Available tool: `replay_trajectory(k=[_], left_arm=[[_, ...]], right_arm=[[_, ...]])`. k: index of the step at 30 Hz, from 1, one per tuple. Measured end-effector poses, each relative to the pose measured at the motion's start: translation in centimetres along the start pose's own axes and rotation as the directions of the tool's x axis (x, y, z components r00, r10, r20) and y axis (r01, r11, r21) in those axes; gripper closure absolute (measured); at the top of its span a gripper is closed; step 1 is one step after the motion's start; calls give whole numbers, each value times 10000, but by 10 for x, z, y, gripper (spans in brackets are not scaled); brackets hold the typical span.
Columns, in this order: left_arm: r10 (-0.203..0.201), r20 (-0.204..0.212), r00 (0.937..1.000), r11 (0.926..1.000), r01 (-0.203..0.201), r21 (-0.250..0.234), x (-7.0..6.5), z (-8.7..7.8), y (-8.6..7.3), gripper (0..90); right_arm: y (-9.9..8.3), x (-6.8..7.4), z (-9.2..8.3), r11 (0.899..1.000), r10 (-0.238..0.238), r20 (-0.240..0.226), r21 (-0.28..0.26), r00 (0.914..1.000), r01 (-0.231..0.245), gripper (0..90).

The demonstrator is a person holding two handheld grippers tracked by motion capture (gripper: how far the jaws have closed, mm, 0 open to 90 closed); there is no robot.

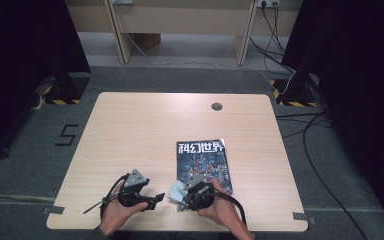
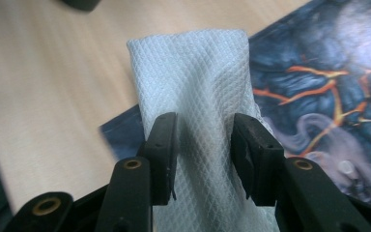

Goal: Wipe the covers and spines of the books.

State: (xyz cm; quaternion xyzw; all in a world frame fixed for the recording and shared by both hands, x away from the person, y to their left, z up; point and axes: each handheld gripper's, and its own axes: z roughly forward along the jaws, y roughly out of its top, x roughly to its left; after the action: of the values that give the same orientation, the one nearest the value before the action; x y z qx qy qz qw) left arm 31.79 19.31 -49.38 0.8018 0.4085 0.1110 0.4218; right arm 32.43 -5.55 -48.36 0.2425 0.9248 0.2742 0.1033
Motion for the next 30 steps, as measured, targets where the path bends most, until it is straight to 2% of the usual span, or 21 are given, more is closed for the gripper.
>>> replay_trajectory(k=[5,10,12,19,23,26,28,30], left_arm=[[-211,-339,9992,9997,206,-157,10,-4,-1,181],[-367,-522,9980,9992,359,-148,17,-4,-1,183],[-406,-574,9975,9991,400,-122,20,-4,-1,184],[-473,-742,9961,9989,470,-63,25,-2,-1,187],[-529,-799,9954,9986,524,-88,26,-3,-2,189],[-509,-822,9953,9987,504,-76,26,-2,-2,189],[-435,-785,9960,9990,436,2,25,-2,-3,189],[-389,-693,9968,9992,392,36,22,0,-3,189]], right_arm=[[-5,10,-4,9998,-198,-260,-92,9995,195,619],[-4,7,-3,10000,-72,-411,-8,9991,72,610],[-2,10,-2,9997,-261,-296,-44,9992,260,618],[10,23,6,9978,-655,-589,-179,9961,646,620],[5,14,4,9996,-214,-771,-174,9968,201,617],[-3,2,-2,10000,66,-460,-34,9989,-68,616],[-14,-9,-9,9989,471,-332,13,9983,-471,615],[-26,-21,-16,9959,900,14,1,9959,-900,614]])
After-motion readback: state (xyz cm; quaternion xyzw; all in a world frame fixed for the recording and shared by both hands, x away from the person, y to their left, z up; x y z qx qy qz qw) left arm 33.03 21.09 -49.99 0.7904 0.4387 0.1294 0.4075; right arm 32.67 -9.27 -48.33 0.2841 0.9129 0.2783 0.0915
